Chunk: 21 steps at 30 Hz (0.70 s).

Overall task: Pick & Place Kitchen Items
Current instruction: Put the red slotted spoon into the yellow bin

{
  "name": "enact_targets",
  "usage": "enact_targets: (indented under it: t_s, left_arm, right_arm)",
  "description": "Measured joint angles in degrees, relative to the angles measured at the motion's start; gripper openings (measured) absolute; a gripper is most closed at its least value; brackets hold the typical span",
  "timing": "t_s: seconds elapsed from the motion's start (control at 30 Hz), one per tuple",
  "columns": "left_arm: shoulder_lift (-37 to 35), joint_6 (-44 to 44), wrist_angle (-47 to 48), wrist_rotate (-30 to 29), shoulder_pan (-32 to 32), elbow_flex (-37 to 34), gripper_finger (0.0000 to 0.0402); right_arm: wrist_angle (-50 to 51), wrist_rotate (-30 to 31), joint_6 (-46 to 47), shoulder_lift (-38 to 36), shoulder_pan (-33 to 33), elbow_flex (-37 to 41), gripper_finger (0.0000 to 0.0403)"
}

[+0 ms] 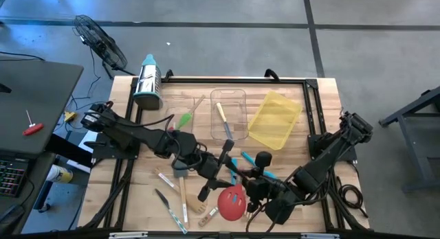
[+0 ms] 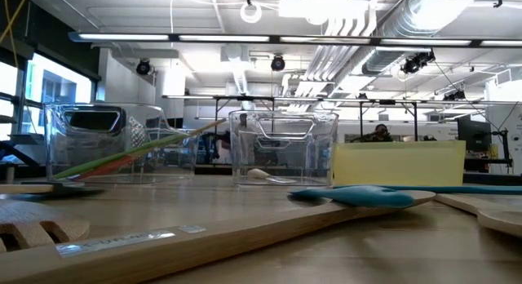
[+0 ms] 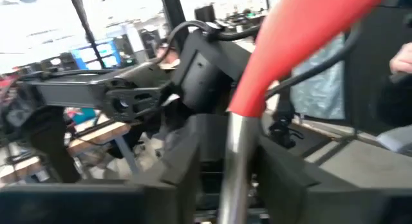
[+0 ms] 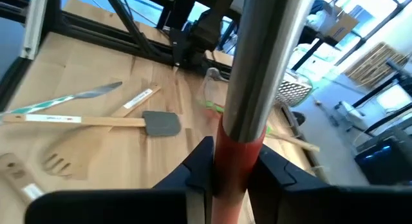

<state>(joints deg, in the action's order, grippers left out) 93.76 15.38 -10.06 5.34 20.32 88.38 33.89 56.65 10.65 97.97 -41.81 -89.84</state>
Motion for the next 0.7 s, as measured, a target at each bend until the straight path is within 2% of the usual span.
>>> enact_targets:
  t_s: [0.13,0.23,0.4,0.57,0.7]
  left_arm:
    - [-0.6,-0.7,0.5,-2.2,0.0,0.0,0.0215]
    - [-1.4,-0.7,0.8,-4.9,0.1,0.1,0.0243]
    - [-2.7,0.5,2.3,-7.5,0.2,0.1,0.0253]
    - [-3.5,0.9,5.2,-10.0,0.1,0.1,0.0254]
    - [-3.6,0.9,5.9,-12.0,0.0,0.1,0.0255]
  right_arm:
    - [-0.1,0.6,0.7,0.0,-1.0,0.0,0.0052]
    - [0.1,2.5,1.2,0.0,-2.5,0.0,0.0052]
    - [2.1,7.5,4.1,-0.1,-6.1,-0.1,0.0052]
    - [11.2,11.9,15.3,-0.2,-9.3,-0.1,0.0051]
    - [16.4,12.5,22.5,-0.2,-10.3,-0.1,0.0051]
